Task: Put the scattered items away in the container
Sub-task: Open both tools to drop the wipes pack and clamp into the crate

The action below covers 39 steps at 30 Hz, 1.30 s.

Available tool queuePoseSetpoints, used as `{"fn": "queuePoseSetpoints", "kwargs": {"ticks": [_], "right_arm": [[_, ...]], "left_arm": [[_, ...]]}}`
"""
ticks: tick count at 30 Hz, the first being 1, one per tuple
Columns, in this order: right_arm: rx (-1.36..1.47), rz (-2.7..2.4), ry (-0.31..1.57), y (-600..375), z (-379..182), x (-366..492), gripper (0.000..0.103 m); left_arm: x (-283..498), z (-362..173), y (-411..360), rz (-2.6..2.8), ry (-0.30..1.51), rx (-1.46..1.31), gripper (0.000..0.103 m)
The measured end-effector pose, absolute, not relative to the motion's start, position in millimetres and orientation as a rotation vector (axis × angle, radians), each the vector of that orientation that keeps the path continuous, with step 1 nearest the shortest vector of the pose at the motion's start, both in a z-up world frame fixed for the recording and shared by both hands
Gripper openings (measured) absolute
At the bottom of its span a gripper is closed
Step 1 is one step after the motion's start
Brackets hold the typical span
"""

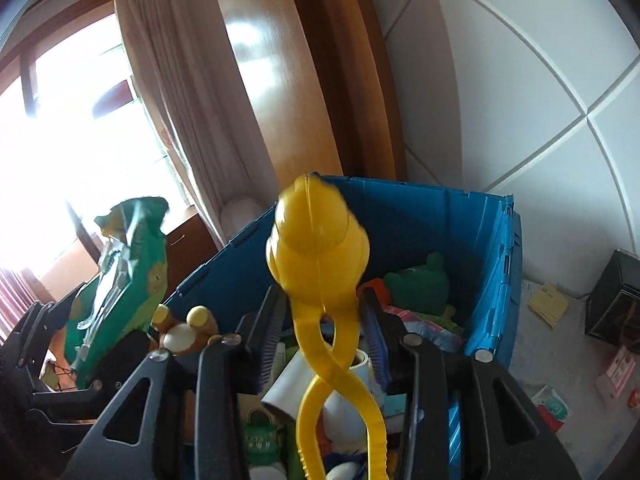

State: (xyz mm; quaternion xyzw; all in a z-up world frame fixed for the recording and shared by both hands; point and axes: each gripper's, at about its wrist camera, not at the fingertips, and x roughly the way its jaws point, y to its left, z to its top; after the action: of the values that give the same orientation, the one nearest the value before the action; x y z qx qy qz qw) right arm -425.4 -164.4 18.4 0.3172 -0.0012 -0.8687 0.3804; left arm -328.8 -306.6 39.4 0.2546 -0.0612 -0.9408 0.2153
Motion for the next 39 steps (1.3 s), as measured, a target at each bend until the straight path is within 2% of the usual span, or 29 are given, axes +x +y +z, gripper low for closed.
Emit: {"fn": "queuePoseSetpoints", "kwargs": {"ticks": [1, 2, 3, 4, 5, 17, 26, 33, 39], "right_arm": [[0.801, -2.223, -0.015, -161.2, 19.8, -423.6, 0.068], [0.792, -2.229, -0.027, -158.0, 21.2, -421.8, 0.075], [0.783, -2.234, -0.039, -154.8, 22.6, -420.0, 0.075], [0.774, -2.239, -0.052, -151.6, 24.0, -418.2, 0.075], [0.765, -2.244, -0.064, -148.4, 25.4, -416.4, 0.075], [0.628, -2.314, -0.226, -72.9, 33.4, -366.5, 0.075], [0.623, -2.44, -0.243, -1.9, 2.9, -317.0, 0.079], [0.666, -2.534, -0.269, 53.9, -24.8, -294.9, 0.079], [0.716, -2.617, -0.285, 107.8, -46.4, -278.2, 0.079]], "left_arm": [[-329.7, 41.8, -306.5, -2.612, -0.182, 0.696, 0.087], [-329.7, 44.6, -306.0, -2.62, -0.189, 0.684, 0.088], [-328.5, 48.1, -304.6, -2.634, -0.189, 0.668, 0.09], [-327.2, 51.6, -303.3, -2.648, -0.189, 0.652, 0.1], [-326.0, 54.6, -302.2, -2.66, -0.191, 0.641, 0.103], [-287.8, 43.4, -269.5, -2.746, -0.134, 0.6, 0.103], [-237.7, 25.0, -221.0, -2.866, -0.008, 0.506, 0.103], [-233.0, 29.1, -159.7, -3.021, -0.053, 0.49, 0.103], [-249.4, 9.7, -87.9, -3.144, -0.116, 0.56, 0.103]]}}
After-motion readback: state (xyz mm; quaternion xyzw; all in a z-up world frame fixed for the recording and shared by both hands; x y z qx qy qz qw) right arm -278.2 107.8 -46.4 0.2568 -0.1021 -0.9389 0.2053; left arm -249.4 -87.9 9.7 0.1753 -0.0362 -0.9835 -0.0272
